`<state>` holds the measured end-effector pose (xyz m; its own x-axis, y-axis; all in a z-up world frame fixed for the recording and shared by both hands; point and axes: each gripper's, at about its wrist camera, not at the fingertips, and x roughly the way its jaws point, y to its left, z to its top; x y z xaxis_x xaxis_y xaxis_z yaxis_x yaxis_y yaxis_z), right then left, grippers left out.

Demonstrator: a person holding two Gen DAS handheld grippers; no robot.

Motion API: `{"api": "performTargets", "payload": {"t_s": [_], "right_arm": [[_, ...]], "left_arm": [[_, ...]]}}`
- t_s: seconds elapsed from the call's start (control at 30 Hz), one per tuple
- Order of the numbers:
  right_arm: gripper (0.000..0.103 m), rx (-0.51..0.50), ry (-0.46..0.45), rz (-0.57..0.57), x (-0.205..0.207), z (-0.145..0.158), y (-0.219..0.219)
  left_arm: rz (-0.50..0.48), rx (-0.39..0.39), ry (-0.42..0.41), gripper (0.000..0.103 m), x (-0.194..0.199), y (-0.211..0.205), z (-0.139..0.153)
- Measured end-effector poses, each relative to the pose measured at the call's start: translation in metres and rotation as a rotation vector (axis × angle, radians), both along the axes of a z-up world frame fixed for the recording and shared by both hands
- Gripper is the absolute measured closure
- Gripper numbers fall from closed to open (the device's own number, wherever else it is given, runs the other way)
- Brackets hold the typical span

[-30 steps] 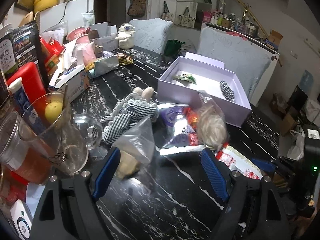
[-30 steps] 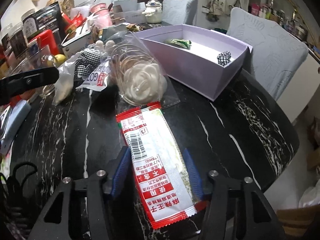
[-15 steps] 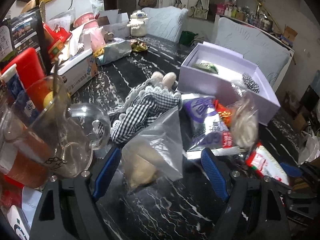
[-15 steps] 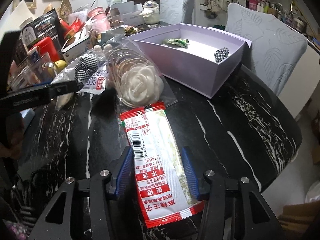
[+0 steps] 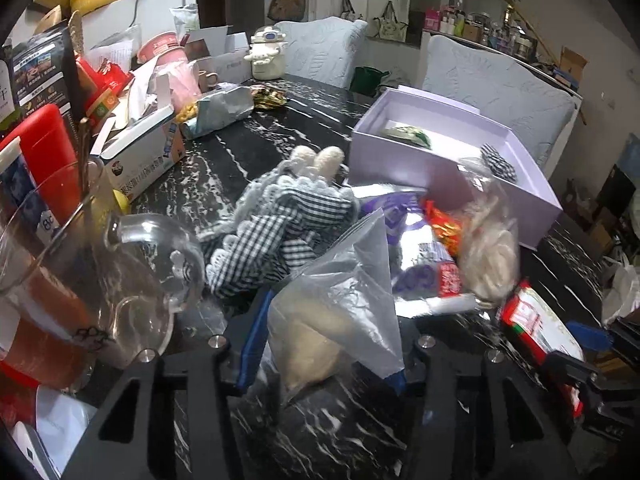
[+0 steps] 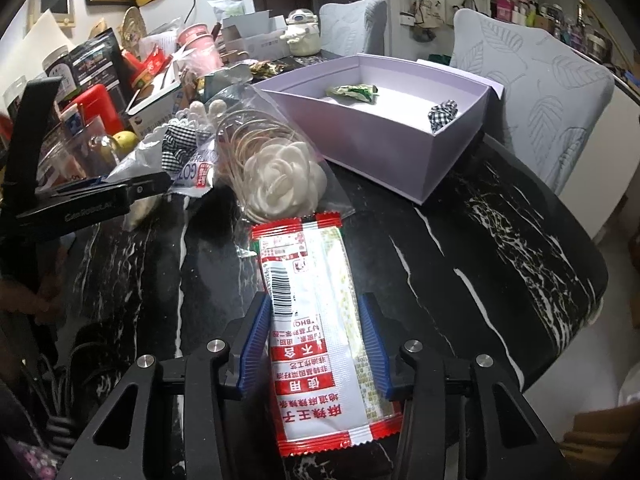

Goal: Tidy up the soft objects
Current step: 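Lift snack packet and plastic bag and carry both over the gift box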

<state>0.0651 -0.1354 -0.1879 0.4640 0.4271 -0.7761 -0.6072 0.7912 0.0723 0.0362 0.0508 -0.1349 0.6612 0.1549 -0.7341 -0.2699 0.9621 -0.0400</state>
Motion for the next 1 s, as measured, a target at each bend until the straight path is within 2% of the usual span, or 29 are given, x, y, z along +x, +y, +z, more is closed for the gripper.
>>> {"api": "performTargets", "payload": {"t_s": [0.07,0.23,0.47,0.53,0.63,0.73,0.8,0.83,1.0], "right_arm": [[0.059,0.007,0.004,-0.003,0.000,0.000,-0.003],[0.059,0.010,0.002,-0.018,-0.002,0.002,-0.011],[0.058,-0.039,-0.040,-0.044,-0.007,0.001,-0.018],[0.054,-0.057,-0.049,-0.042,-0.009,-0.001,-0.017],[0.039,-0.090,-0.056,-0.044,-0.010,-0.004,-0.012],[0.036,-0.097,-0.068,-0.045,-0.010,-0.007,-0.010],[0.038,-0.092,-0.077,-0.050,-0.011,-0.008,-0.011],[0.051,-0.091,-0.084,-0.054,-0.011,-0.008,-0.012],[0.057,-0.074,-0.081,-0.058,-0.009,-0.007,-0.014]], "left_arm": [[-0.009,-0.011,0.005,0.054,-0.006,-0.004,0.001],[-0.023,-0.100,0.013,0.054,-0.024,-0.017,0.003],[-0.107,-0.124,0.022,0.054,-0.038,-0.051,0.007],[-0.130,-0.104,0.025,0.054,-0.039,-0.062,0.007],[-0.143,-0.098,0.030,0.054,-0.038,-0.068,0.005],[-0.145,-0.096,0.030,0.054,-0.037,-0.068,0.005],[-0.142,-0.103,0.033,0.054,-0.037,-0.067,0.005],[-0.141,-0.107,0.032,0.054,-0.036,-0.066,0.004],[-0.143,-0.113,0.029,0.054,-0.035,-0.066,0.004]]}}
